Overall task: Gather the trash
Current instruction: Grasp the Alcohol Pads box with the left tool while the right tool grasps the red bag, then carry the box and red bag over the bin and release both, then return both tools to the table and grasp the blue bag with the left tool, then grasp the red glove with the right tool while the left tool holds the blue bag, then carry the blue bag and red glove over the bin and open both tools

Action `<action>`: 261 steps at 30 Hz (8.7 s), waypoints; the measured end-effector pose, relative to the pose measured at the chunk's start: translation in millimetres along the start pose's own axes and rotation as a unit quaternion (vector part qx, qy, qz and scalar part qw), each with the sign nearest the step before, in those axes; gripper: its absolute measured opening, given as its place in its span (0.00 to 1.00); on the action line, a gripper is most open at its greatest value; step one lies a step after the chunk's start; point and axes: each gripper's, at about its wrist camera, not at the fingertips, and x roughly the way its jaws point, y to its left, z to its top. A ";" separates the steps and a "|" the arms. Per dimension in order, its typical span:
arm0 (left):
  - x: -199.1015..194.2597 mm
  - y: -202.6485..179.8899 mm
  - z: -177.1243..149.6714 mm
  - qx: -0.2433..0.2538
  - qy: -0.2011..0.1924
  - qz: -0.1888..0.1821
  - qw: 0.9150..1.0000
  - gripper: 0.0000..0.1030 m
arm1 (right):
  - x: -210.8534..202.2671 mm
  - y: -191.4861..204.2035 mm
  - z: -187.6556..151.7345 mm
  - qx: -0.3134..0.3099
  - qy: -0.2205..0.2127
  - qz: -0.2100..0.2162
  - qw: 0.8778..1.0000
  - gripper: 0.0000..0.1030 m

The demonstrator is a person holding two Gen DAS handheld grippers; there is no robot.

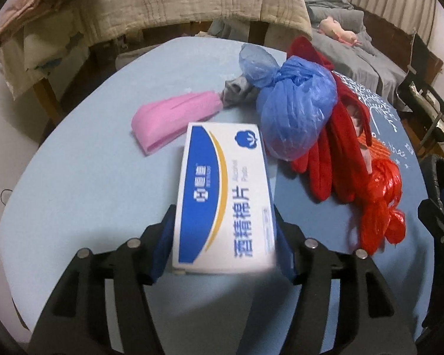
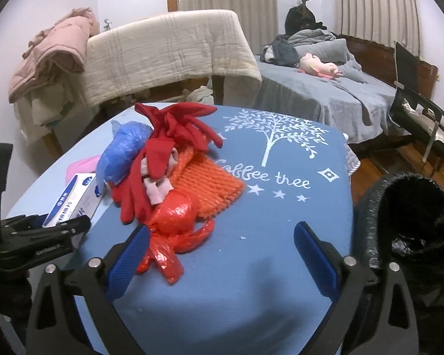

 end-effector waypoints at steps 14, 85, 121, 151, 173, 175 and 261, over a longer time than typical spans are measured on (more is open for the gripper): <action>-37.9 17.1 -0.6 -0.010 -0.059 0.011 0.998 0.52 | 44.9 36.1 -1.5 -0.030 0.052 0.028 0.998 0.76; -73.9 -367.0 -19.5 0.255 -0.083 -0.303 0.915 0.76 | -165.7 -288.3 -53.4 0.189 -0.055 -0.190 0.962 0.54; -79.2 -99.2 35.9 0.107 -0.198 -0.040 0.973 0.92 | -75.2 -130.3 29.9 0.083 -0.072 -0.073 0.991 0.95; 9.7 -61.0 61.7 0.060 -0.138 -0.064 0.986 0.29 | 5.8 -52.4 38.5 0.027 -0.030 -0.036 0.999 0.95; -47.9 -3.6 46.9 0.029 -0.181 -0.030 0.983 0.26 | 20.2 0.5 62.1 0.004 -0.054 0.022 0.998 0.94; -49.6 -1.6 50.7 0.026 -0.185 -0.029 0.982 0.26 | 25.3 6.0 69.3 0.003 -0.056 0.028 0.998 0.94; -116.6 -161.8 38.0 0.119 -0.213 -0.150 0.958 0.26 | -99.6 -124.8 68.5 0.076 -0.077 0.047 0.993 0.06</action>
